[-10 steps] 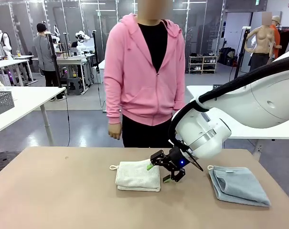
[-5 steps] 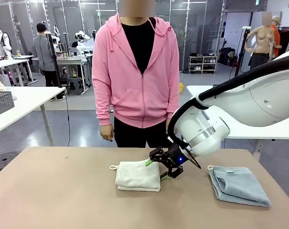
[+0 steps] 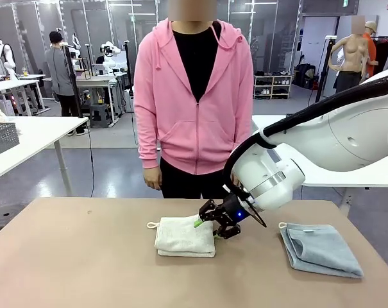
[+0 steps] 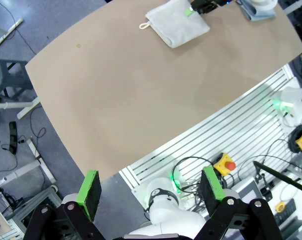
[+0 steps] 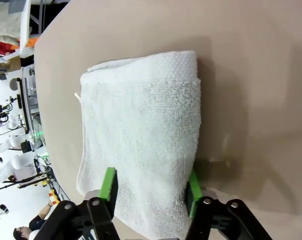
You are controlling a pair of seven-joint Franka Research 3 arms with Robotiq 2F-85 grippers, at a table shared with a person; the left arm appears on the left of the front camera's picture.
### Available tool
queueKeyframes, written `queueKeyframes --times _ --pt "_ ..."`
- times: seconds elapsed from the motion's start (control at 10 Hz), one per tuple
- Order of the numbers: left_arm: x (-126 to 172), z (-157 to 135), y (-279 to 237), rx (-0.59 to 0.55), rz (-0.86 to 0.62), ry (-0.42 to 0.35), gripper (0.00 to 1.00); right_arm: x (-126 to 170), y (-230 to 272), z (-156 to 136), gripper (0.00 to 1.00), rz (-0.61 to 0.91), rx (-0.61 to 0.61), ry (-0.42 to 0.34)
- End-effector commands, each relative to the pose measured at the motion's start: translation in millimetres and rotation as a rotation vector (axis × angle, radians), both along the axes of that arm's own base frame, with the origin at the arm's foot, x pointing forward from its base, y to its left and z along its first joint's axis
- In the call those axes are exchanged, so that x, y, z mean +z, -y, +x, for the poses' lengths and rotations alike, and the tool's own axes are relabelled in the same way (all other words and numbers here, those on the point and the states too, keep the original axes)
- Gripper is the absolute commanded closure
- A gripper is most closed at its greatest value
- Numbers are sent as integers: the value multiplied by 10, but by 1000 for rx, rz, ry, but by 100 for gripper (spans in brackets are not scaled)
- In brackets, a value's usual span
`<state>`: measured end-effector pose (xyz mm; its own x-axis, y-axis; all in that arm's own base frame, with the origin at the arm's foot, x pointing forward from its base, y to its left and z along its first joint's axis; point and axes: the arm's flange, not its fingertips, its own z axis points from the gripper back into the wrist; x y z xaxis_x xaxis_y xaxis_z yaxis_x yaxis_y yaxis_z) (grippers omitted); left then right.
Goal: Fold the towels and place them in the basket.
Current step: Stack the folded Towel with hook on the right side of the table.
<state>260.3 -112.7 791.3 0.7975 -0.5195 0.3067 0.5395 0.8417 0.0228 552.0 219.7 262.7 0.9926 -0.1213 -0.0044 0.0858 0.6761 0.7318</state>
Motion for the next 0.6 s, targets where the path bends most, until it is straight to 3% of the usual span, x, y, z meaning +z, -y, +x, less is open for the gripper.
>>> queueKeyframes --times 0.0,0.1,0.2,0.3,0.5 --pt "-4 -6 -12 -17 5 3 0 17 -71 47 100 -9 -5 -8" --pt "-4 -6 -12 -17 5 3 0 24 -87 52 87 -13 -8 -12" --pt "-4 -6 -12 -17 5 3 0 55 -112 35 96 -24 -10 -10" --pt "-4 -6 -12 -17 5 3 0 87 -136 17 100 -40 -13 -14" --pt "-4 -6 -12 -17 5 3 0 184 -152 -54 100 -84 -28 -28"
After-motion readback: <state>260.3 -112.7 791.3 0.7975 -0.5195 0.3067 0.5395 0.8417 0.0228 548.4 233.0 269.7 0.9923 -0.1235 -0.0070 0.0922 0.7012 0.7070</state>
